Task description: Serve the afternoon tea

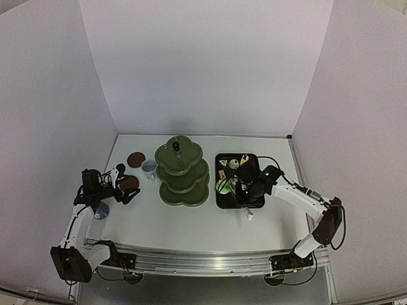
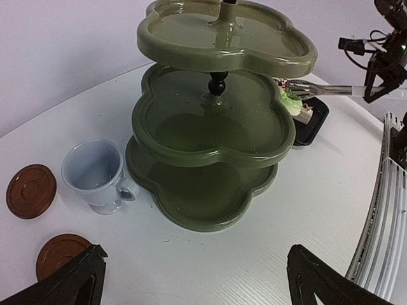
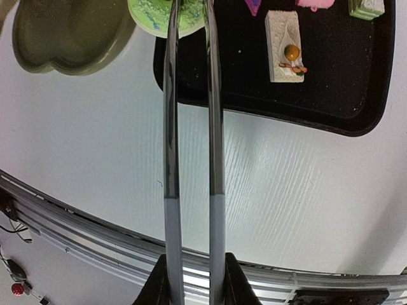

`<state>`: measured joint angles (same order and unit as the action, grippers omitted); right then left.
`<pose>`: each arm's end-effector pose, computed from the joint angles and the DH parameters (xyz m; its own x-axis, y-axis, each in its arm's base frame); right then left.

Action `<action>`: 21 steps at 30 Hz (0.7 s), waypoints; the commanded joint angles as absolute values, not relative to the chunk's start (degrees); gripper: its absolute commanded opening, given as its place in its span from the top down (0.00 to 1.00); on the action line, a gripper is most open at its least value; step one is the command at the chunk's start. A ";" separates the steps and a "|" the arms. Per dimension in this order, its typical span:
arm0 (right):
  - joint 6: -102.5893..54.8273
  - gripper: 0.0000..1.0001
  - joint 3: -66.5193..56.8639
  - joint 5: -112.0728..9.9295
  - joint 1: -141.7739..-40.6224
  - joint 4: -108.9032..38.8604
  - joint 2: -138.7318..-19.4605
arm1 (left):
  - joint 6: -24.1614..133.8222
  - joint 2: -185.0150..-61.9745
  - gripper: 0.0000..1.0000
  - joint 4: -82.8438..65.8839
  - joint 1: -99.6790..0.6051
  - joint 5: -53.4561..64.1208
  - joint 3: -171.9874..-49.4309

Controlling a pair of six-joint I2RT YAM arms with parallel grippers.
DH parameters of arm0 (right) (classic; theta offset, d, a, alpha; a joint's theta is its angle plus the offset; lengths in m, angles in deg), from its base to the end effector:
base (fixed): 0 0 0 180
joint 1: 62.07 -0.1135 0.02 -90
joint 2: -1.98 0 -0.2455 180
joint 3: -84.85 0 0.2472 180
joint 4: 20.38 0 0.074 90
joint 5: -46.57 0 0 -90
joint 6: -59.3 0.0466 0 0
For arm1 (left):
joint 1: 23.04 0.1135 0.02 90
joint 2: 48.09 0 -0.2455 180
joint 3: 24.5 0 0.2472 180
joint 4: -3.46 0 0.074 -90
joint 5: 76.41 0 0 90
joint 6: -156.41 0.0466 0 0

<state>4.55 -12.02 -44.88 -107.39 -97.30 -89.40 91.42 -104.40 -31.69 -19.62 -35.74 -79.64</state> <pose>0.2174 0.2215 0.2683 -0.9578 -0.1481 -0.2462 -0.2004 0.9584 0.2034 0.2168 -0.0225 0.2509 -0.2943 0.2584 -0.9201 0.7676 0.6375 -0.0665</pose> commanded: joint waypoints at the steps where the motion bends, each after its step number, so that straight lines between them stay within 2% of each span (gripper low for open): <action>1: 1.64 1.00 -18.41 -41.97 -107.43 -97.28 -88.96 | 93.90 -104.27 0.00 -33.73 -19.85 -36.56 -80.60; 9: -8.85 1.00 -31.65 -37.37 -99.95 -94.75 -100.97 | 97.03 -103.78 0.00 -36.16 -20.18 -37.45 -78.68; 15: -19.16 1.00 -37.81 -42.12 -95.28 -85.15 -109.55 | 101.00 -104.20 0.01 -37.53 -20.65 -39.14 -77.72; 21: -25.34 1.00 -38.37 -46.78 -93.82 -75.64 -115.72 | 105.93 -102.39 0.01 -37.37 -21.09 -38.90 -74.95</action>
